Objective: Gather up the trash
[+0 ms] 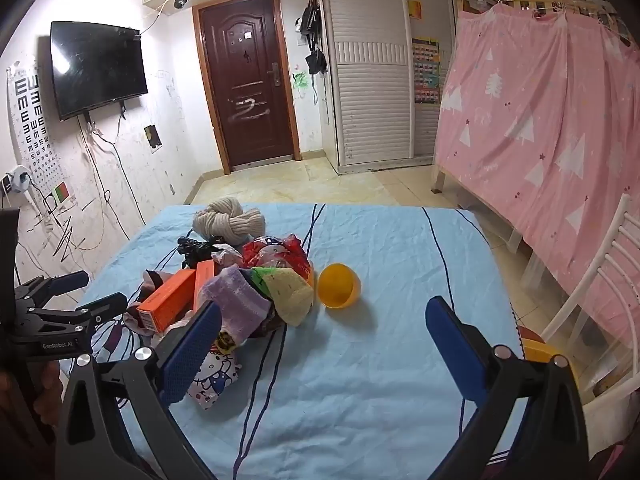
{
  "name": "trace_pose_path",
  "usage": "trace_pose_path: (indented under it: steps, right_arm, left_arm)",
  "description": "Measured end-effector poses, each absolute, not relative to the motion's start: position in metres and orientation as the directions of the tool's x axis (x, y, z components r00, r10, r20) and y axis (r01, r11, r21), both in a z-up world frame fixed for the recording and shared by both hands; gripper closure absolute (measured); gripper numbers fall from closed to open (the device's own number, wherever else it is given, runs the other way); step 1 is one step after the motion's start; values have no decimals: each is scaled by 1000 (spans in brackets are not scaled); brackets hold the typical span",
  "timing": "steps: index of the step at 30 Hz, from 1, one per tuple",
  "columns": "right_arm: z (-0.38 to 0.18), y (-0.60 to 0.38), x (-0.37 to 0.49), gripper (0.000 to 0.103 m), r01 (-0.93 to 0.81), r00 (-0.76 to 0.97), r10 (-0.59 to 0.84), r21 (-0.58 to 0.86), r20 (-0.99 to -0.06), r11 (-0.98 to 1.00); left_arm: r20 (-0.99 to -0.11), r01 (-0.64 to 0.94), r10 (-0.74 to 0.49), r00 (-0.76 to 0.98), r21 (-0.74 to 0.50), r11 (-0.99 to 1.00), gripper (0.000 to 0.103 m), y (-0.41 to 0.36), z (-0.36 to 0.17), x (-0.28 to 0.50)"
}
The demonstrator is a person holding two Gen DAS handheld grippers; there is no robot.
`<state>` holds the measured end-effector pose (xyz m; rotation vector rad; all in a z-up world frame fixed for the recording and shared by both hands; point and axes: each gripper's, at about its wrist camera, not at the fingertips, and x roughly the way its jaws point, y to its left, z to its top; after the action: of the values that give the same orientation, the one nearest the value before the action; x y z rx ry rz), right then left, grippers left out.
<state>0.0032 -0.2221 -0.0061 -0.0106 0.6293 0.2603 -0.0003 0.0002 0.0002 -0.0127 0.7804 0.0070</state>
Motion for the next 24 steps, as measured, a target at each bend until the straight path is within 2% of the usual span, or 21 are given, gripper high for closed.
trace_pose_path:
  steps: [1,24]
  right_arm:
    - [-8,-221,6,8,-240,746,230,69,-625,968]
    - [-9,-221,6,8,-249,756,231,58,-612,967]
  left_arm:
    - [-706,-11,8,708,0,1000,5,0,0,0]
    - [-711,-14,5,703,-7,1000,5,1,-2,2]
